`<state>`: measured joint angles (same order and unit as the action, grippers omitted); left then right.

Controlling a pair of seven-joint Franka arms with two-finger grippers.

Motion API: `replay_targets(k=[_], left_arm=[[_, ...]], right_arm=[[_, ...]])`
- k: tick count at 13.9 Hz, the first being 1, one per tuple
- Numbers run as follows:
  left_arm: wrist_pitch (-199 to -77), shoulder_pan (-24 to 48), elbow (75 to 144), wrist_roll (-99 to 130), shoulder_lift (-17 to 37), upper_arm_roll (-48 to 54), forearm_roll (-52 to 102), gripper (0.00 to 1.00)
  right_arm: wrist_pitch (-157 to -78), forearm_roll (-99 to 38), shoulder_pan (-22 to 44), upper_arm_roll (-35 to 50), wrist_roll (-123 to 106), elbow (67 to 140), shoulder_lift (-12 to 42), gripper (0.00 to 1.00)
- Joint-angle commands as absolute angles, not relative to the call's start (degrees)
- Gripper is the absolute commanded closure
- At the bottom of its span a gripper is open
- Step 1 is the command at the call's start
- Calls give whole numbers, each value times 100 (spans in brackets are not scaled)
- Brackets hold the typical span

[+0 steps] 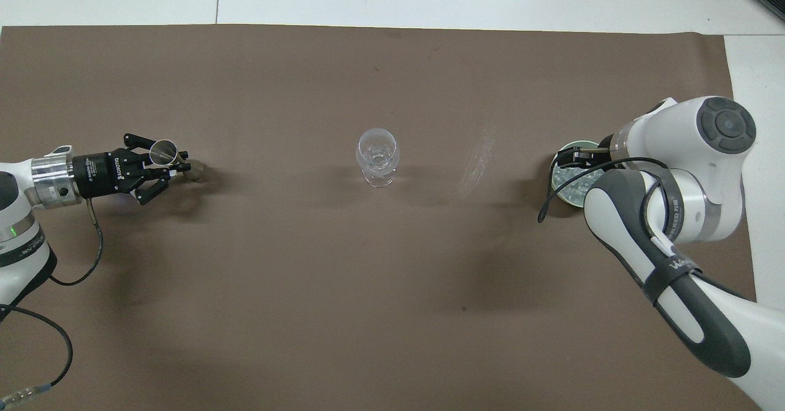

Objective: Pour wine and add ice with both arms

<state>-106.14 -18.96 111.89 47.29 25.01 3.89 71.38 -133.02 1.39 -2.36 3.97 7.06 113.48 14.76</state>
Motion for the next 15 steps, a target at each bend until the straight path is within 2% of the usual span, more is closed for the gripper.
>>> replay_targets(k=[1,2,4,5,6,7,8,11,15], left_arm=[[-10688,-1881,11276,4553,2513,343,7225,100],[-10688,-1863,11276,4544,2548,351,7233,100],[-10688,-1854,11276,4474,2558,343,7233,99],[-10688,-1854,11276,4465,2558,343,7233,95],[-10679,-1854,11276,4430,2558,343,7233,87],[-10679,-1854,11276,4412,2558,343,7233,83],[-10679,-1863,11276,4412,2558,343,7233,72],[-10679,-1854,11268,4412,2558,343,7225,54],[-10661,-1846,11232,4412,2558,343,7198,43]], right_arm=[[-13465,123,-316,448,501,11496,1415,24],[-13465,123,-316,448,492,11496,1415,38],[-13456,123,-316,448,414,11505,1415,77],[-13439,123,-325,448,413,11505,1415,92],[-13421,123,-325,448,413,11505,1415,98],[-13395,123,-325,448,430,11505,1406,98],[-13386,123,-316,448,439,11505,1406,99],[-13377,123,-316,448,483,11452,1415,100],[-13036,105,-264,457,685,11189,1126,100]])
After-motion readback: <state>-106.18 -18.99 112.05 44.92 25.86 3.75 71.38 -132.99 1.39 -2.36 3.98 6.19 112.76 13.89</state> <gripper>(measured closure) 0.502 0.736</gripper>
